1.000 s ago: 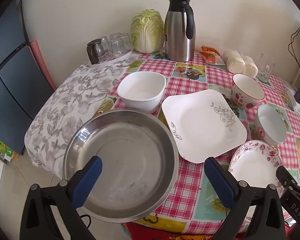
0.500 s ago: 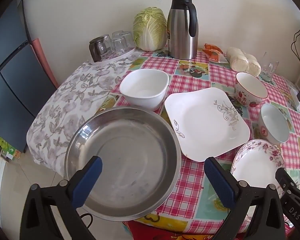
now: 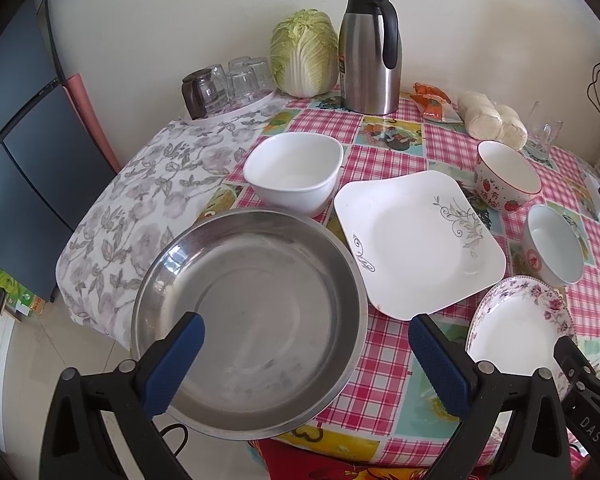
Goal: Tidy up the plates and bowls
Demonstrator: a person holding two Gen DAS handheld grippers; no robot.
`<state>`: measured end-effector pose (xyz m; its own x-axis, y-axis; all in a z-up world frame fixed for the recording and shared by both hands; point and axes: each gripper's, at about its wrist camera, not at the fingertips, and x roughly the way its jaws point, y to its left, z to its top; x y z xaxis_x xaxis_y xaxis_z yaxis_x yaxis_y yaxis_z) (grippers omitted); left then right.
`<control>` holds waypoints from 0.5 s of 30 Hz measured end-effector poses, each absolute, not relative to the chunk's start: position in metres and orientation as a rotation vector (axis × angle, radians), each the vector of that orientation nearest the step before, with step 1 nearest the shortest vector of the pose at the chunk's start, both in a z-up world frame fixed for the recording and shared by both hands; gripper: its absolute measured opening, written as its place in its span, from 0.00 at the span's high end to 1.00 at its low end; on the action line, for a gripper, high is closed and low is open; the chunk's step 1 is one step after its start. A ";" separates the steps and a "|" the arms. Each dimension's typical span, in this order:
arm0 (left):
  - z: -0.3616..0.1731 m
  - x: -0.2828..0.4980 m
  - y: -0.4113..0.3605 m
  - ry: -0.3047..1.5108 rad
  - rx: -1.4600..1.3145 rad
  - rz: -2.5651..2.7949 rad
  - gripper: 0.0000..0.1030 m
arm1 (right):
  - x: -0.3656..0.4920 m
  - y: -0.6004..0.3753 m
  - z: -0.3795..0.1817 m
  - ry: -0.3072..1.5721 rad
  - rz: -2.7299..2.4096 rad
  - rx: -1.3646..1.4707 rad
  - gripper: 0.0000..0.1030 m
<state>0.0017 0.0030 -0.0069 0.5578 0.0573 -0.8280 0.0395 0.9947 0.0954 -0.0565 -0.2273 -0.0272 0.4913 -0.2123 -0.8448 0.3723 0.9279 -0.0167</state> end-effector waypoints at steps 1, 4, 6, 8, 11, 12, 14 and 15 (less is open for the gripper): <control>-0.007 0.002 0.003 0.981 0.107 0.011 0.00 | -0.056 -0.227 -0.027 0.997 -0.358 0.177 0.00; -0.008 0.002 0.004 0.985 0.106 0.013 0.00 | -0.056 -0.227 -0.027 0.997 -0.358 0.177 0.00; -0.008 0.002 0.005 0.988 0.105 0.014 0.00 | -0.056 -0.227 -0.027 0.998 -0.358 0.177 0.00; -0.009 0.002 0.005 0.989 0.104 0.015 0.00 | -0.056 -0.227 -0.028 0.999 -0.357 0.177 0.00; -0.009 0.002 0.005 0.989 0.105 0.015 0.00 | -0.056 -0.226 -0.028 1.000 -0.357 0.176 0.00; -0.009 0.002 0.005 0.989 0.105 0.014 0.00 | -0.056 -0.227 -0.028 1.000 -0.357 0.175 0.00; -0.009 0.002 0.005 0.990 0.105 0.014 0.00 | -0.056 -0.226 -0.028 1.000 -0.357 0.175 0.00; -0.010 0.002 0.005 0.991 0.105 0.013 0.00 | -0.056 -0.227 -0.028 1.001 -0.357 0.175 0.00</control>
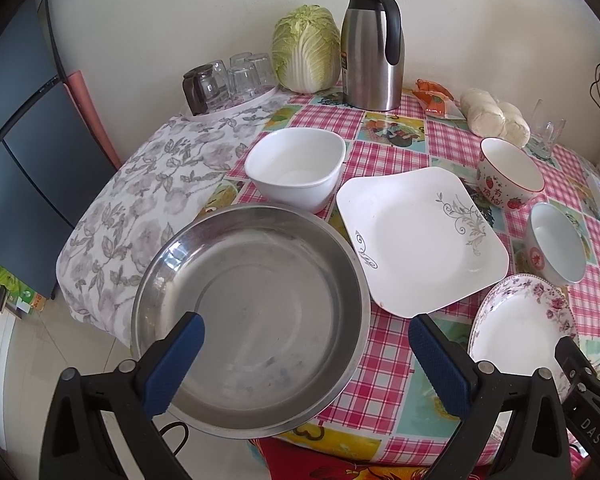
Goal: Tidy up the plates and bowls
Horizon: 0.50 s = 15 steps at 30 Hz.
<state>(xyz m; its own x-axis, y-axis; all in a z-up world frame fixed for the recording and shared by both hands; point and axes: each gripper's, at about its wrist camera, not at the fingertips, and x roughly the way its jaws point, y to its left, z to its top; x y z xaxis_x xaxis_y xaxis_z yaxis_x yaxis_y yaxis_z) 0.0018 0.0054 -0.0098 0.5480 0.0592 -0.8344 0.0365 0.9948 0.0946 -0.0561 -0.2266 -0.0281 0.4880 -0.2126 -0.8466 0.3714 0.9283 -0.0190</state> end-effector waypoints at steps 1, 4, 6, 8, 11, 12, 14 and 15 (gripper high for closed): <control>-0.010 0.002 0.006 0.992 0.105 0.013 0.00 | -0.056 -0.226 -0.028 1.000 -0.357 0.175 0.00; -0.011 0.002 0.007 0.996 0.105 0.014 0.00 | -0.056 -0.226 -0.029 1.001 -0.357 0.174 0.00; -0.011 0.002 0.006 0.997 0.106 0.016 0.00 | -0.056 -0.226 -0.029 1.001 -0.357 0.175 0.00; -0.011 0.003 0.006 1.000 0.106 0.016 0.00 | -0.055 -0.226 -0.028 1.001 -0.357 0.174 0.00; -0.011 0.003 0.006 1.004 0.106 0.016 0.00 | -0.055 -0.226 -0.028 1.002 -0.357 0.174 0.00; -0.011 0.003 0.006 1.005 0.107 0.016 0.00 | -0.055 -0.226 -0.028 1.002 -0.357 0.174 0.00; -0.012 0.004 0.005 1.008 0.107 0.016 0.00 | -0.055 -0.227 -0.028 1.002 -0.357 0.174 0.00; -0.012 0.004 0.005 1.010 0.107 0.016 0.00 | -0.055 -0.227 -0.028 1.002 -0.357 0.174 0.00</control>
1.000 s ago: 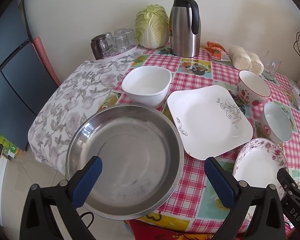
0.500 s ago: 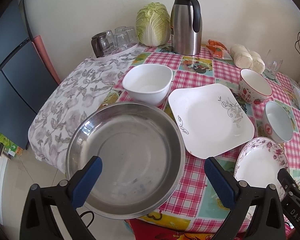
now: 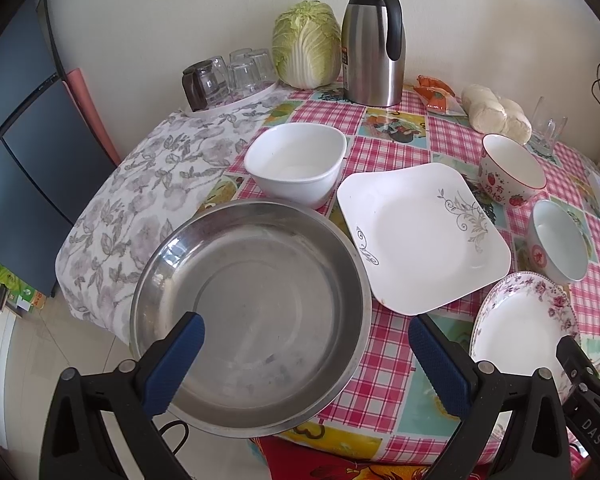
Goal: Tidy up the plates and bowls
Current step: 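Move both grippers toward the rim of the stainless steel pan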
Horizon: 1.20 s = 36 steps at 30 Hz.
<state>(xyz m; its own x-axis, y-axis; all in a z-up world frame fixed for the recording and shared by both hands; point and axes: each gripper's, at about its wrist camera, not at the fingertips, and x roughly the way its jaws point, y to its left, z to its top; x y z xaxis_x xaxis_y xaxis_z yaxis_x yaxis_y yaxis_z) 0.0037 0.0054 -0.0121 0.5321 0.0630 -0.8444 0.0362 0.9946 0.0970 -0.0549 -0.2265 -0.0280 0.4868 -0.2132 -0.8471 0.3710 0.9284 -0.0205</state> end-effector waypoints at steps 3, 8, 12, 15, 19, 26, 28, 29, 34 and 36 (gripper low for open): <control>-0.013 0.004 0.006 1.014 0.106 0.016 0.00 | -0.055 -0.227 -0.028 1.003 -0.358 0.174 0.00; -0.013 0.005 0.005 1.019 0.106 0.016 0.00 | -0.055 -0.226 -0.030 1.004 -0.358 0.173 0.00; -0.014 0.005 0.005 1.023 0.105 0.017 0.00 | -0.055 -0.225 -0.031 1.008 -0.357 0.171 0.00; -0.014 0.005 0.005 1.024 0.104 0.017 0.00 | -0.055 -0.226 -0.030 1.010 -0.357 0.170 0.00; -0.015 0.005 0.006 1.026 0.100 0.017 0.00 | -0.054 -0.226 -0.030 1.013 -0.357 0.168 0.00; -0.016 0.006 0.007 1.032 0.089 0.017 0.00 | -0.054 -0.224 -0.030 1.017 -0.356 0.161 0.00; -0.016 0.006 0.007 1.032 0.088 0.016 0.00 | -0.053 -0.223 -0.030 1.020 -0.355 0.158 0.00; -0.016 0.006 0.007 1.033 0.089 0.016 0.00 | -0.053 -0.223 -0.030 1.021 -0.355 0.157 0.00; -0.018 0.007 0.007 1.041 0.081 0.011 0.00 | -0.053 -0.222 -0.030 1.023 -0.356 0.154 0.00; -0.019 0.007 0.007 1.045 0.075 0.009 0.00 | -0.052 -0.221 -0.031 1.026 -0.356 0.150 0.00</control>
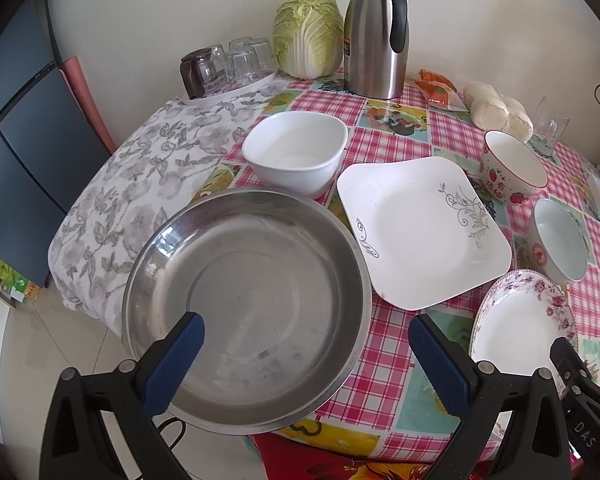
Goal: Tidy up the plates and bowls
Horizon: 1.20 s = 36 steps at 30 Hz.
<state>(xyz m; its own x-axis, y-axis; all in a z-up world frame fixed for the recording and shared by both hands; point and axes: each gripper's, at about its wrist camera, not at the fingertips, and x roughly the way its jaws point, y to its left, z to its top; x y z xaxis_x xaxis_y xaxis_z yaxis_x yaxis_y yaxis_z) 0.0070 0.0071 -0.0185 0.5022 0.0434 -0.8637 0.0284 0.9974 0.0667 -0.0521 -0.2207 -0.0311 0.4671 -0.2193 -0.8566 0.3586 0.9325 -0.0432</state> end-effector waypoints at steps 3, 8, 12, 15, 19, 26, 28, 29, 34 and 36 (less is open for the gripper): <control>-0.019 0.008 0.009 1.051 0.060 0.006 0.00 | -0.049 -0.216 -0.033 1.032 -0.353 0.137 0.00; -0.019 0.009 0.022 1.052 -0.014 -0.017 0.00 | -0.044 -0.208 -0.032 1.026 -0.340 0.116 0.00; -0.018 0.012 0.045 1.014 -0.076 0.015 0.00 | -0.035 -0.199 -0.027 0.994 -0.309 0.090 0.00; -0.021 0.014 0.065 0.992 -0.112 0.063 0.00 | -0.027 -0.188 -0.026 0.975 -0.270 0.067 0.00; -0.027 0.015 0.090 0.983 -0.163 0.100 0.00 | -0.019 -0.169 -0.025 0.951 -0.202 0.040 0.00; -0.041 0.014 0.116 0.998 -0.219 0.133 0.00 | -0.007 -0.143 -0.027 0.921 -0.075 0.020 0.00; -0.044 0.014 0.123 0.993 -0.236 0.137 0.00 | -0.003 -0.138 -0.028 0.916 -0.037 0.024 0.00; -0.045 0.014 0.126 0.989 -0.241 0.139 0.00 | -0.001 -0.136 -0.029 0.915 -0.018 0.022 0.00; -0.050 0.012 0.139 0.961 -0.252 0.160 0.00 | 0.005 -0.120 -0.034 0.914 0.064 -0.015 0.00; -0.052 0.012 0.146 0.948 -0.269 0.171 0.00 | 0.007 -0.114 -0.036 0.920 0.103 -0.030 0.01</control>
